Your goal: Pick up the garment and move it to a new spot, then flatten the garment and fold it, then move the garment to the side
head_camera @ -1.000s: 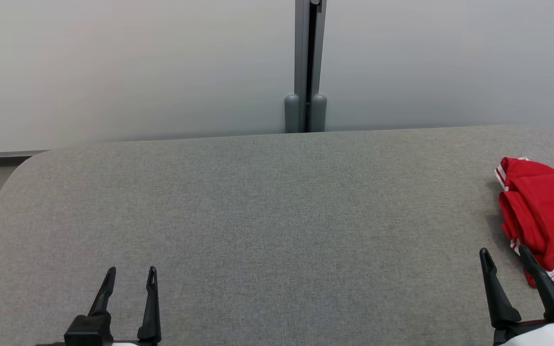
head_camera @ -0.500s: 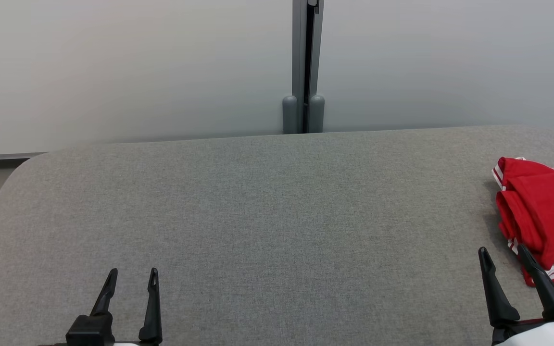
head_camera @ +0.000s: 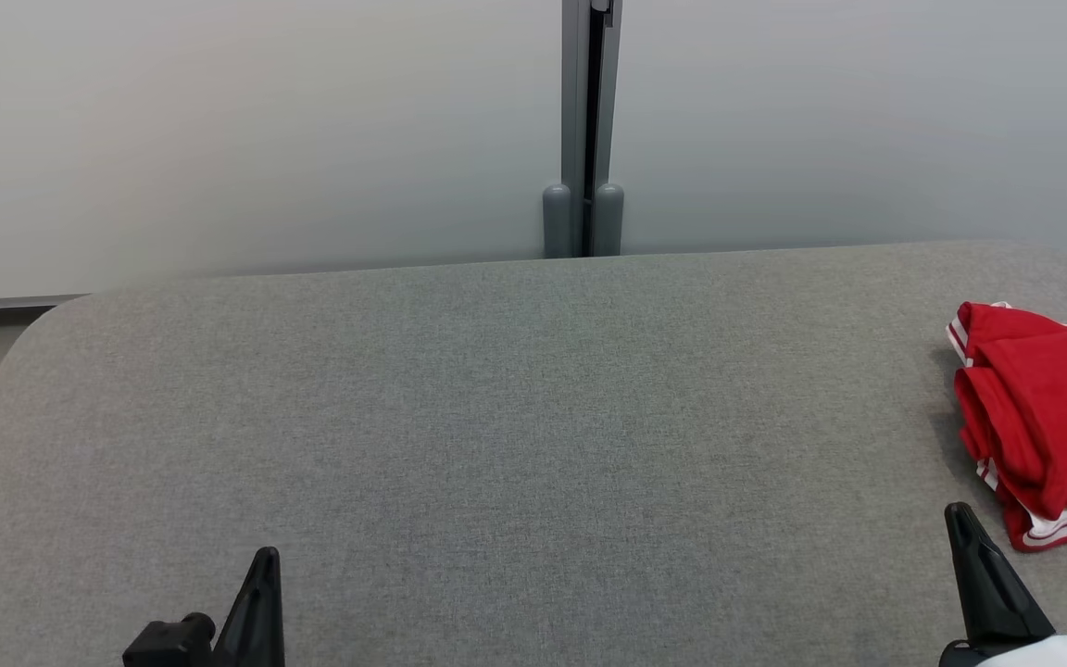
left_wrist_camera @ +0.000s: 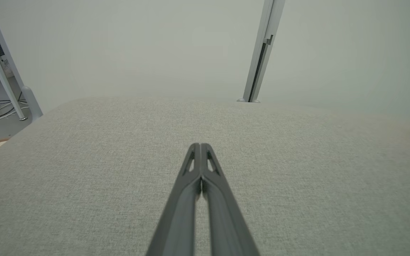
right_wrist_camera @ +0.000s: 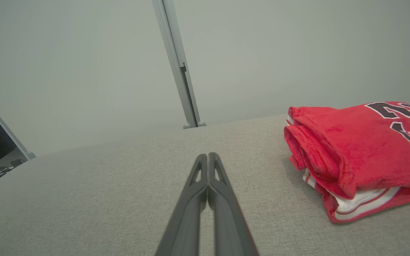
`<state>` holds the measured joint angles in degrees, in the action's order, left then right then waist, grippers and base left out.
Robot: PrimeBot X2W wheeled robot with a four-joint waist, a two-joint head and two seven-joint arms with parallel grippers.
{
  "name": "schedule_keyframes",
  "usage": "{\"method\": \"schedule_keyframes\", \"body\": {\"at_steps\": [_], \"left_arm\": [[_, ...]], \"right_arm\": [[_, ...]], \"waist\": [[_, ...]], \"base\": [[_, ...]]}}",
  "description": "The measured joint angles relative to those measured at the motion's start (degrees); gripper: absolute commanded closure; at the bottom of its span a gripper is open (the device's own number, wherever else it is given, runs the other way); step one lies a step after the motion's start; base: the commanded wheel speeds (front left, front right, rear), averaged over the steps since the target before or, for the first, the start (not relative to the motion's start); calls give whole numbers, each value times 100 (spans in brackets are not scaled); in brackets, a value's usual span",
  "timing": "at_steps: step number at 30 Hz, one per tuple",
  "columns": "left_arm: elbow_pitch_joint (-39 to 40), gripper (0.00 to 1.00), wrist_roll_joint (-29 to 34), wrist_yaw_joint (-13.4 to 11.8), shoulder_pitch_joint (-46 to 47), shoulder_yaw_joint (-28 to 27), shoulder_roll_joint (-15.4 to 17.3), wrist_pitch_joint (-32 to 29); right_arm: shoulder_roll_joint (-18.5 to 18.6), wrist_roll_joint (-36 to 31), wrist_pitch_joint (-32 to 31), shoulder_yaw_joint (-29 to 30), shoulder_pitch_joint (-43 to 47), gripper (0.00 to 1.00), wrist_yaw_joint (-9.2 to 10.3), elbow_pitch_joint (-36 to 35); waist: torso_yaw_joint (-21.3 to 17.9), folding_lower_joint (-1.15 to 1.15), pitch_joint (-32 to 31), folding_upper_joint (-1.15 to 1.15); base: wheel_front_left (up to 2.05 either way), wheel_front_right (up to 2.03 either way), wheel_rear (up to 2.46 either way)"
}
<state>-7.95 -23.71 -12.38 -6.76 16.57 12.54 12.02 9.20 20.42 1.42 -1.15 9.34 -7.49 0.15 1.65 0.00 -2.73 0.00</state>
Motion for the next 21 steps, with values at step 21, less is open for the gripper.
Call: {"method": "schedule_keyframes", "body": {"at_steps": [21], "left_arm": [[-212, 100, -1931, 534, 290, -528, -201, -432]], "right_arm": [[-129, 1978, -176, 157, -392, 100, 0, 385]], "waist": [[-28, 0, 50, 0]], "base": [[0, 0, 0]]}}
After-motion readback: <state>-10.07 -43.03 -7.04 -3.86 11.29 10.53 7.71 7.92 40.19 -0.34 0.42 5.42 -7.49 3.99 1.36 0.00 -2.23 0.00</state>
